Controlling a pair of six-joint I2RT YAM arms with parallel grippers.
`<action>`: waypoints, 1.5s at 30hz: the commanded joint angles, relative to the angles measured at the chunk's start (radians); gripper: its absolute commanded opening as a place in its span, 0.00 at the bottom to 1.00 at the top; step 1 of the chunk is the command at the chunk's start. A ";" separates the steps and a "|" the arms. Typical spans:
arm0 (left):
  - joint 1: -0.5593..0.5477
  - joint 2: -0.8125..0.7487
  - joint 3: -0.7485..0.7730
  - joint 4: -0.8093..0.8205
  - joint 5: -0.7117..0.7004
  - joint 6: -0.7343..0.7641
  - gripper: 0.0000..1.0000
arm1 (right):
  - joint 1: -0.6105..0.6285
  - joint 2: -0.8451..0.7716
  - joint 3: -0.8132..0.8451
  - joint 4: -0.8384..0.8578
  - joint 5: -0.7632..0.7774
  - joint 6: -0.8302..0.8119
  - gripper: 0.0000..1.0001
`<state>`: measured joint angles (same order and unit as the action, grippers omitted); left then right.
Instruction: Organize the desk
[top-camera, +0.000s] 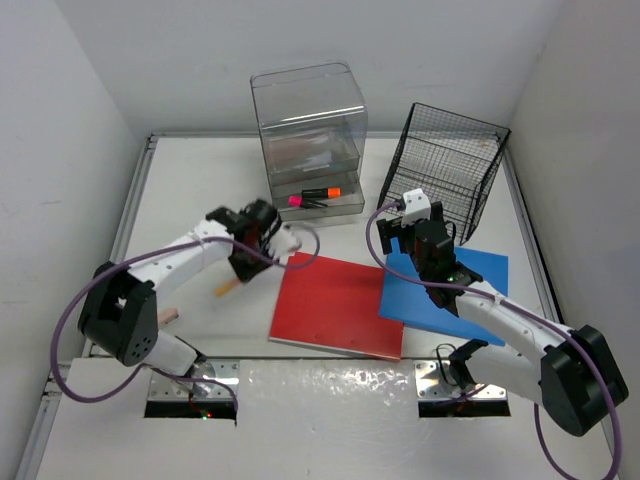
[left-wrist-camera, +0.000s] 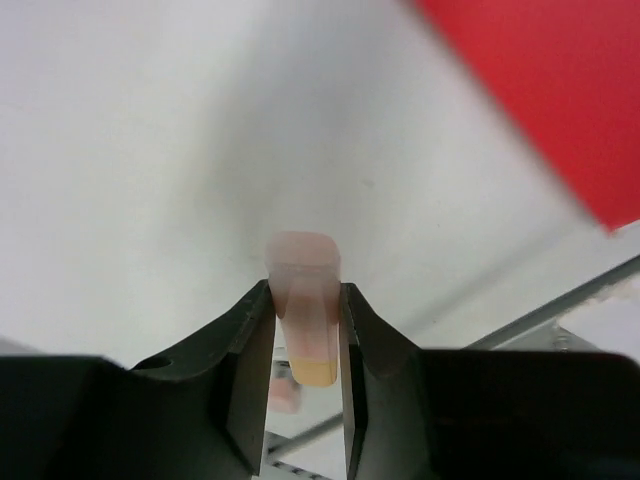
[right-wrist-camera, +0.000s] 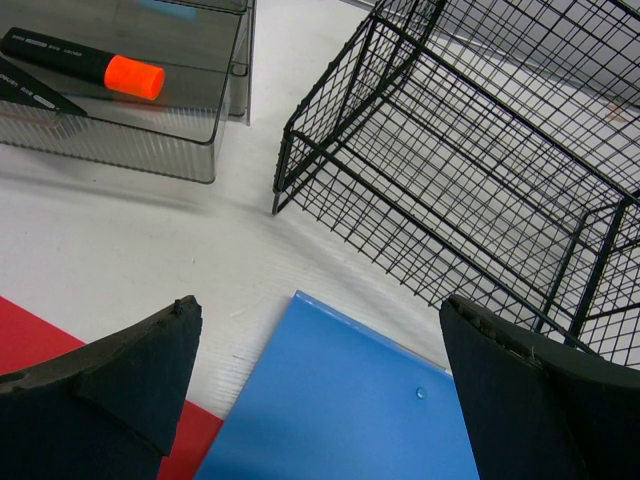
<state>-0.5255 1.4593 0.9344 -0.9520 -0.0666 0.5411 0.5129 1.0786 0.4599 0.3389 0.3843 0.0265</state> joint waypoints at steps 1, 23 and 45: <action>0.009 -0.047 0.302 -0.065 0.057 -0.013 0.00 | -0.002 -0.011 0.037 0.041 0.001 0.006 0.99; -0.134 0.478 0.840 0.569 -0.228 0.203 0.17 | -0.004 -0.062 0.000 -0.009 0.048 0.006 0.99; -0.070 0.299 1.184 0.139 -0.208 -0.044 0.95 | -0.002 0.438 0.169 0.293 -0.545 0.186 0.00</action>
<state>-0.6655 1.8000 2.0830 -0.8387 -0.2058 0.5514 0.5121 1.4048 0.5377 0.4755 -0.0399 0.1001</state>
